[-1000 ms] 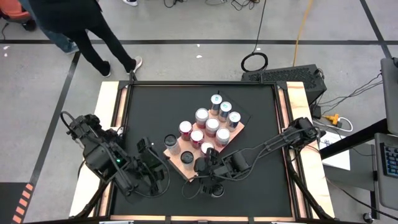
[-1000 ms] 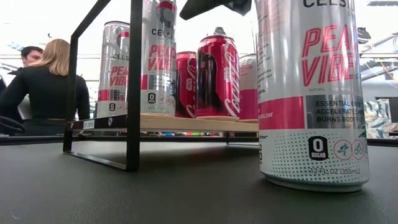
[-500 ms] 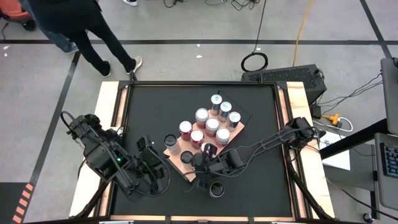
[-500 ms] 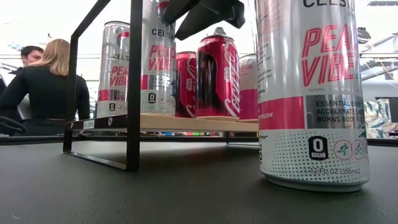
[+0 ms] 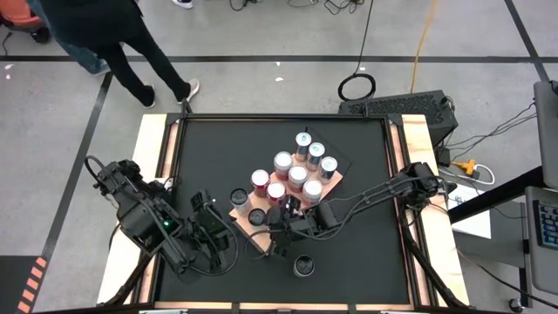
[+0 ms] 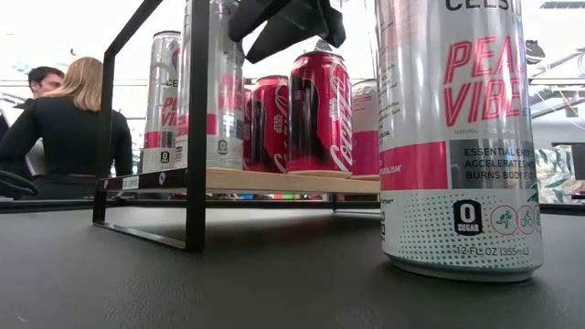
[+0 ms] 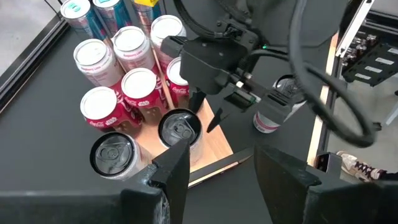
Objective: Place canned beverage on shelf
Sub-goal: Put the right white pink soda can on the shelf aligned with the other white pink soda can
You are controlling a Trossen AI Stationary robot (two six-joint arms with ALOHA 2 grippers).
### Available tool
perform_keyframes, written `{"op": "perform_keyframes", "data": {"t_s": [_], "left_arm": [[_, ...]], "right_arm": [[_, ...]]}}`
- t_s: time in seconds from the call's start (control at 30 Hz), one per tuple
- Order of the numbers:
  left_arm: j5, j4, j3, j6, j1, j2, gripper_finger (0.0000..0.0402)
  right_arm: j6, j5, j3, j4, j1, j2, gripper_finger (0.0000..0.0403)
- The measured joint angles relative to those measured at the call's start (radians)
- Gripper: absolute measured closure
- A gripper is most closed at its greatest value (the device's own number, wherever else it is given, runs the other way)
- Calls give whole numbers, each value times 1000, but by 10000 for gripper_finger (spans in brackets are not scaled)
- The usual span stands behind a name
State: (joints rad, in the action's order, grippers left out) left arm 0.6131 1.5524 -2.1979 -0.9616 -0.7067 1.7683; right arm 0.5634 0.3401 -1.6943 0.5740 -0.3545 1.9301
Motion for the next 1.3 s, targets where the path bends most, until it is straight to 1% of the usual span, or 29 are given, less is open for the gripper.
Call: {"op": "perform_keyframes", "data": {"t_s": [0.13, 0.23, 0.4, 0.53, 0.73, 0.87, 1.07, 1.2, 1.3], "left_arm": [[-1, 6, 0, 0, 0, 0, 229], [-2, 6, 0, -2, 0, 0, 229], [-2, 6, 0, -2, 0, 0, 229], [-2, 6, 0, -2, 0, 0, 229], [-3, 7, 0, -4, 0, 0, 229], [-3, 7, 0, -4, 0, 0, 229], [-8, 11, -1, -10, 0, 0, 229], [-9, 13, -1, -11, 0, 0, 229], [-9, 13, -1, -11, 0, 0, 229]], "right_arm": [[-2, -1, 0, -23, 4, 0, 269], [0, -3, 0, -4, 4, 0, 269], [25, -55, 0, 16, -21, 0, 270], [30, -57, 0, 17, -44, -1, 278], [62, -56, 0, 7, -49, -44, 284], [18, -56, 0, -38, -40, -58, 284], [-29, -57, -31, -17, -24, -66, 284], [-86, -64, -57, -21, -27, -66, 284], [-157, -58, -75, -21, -27, -66, 284]]}}
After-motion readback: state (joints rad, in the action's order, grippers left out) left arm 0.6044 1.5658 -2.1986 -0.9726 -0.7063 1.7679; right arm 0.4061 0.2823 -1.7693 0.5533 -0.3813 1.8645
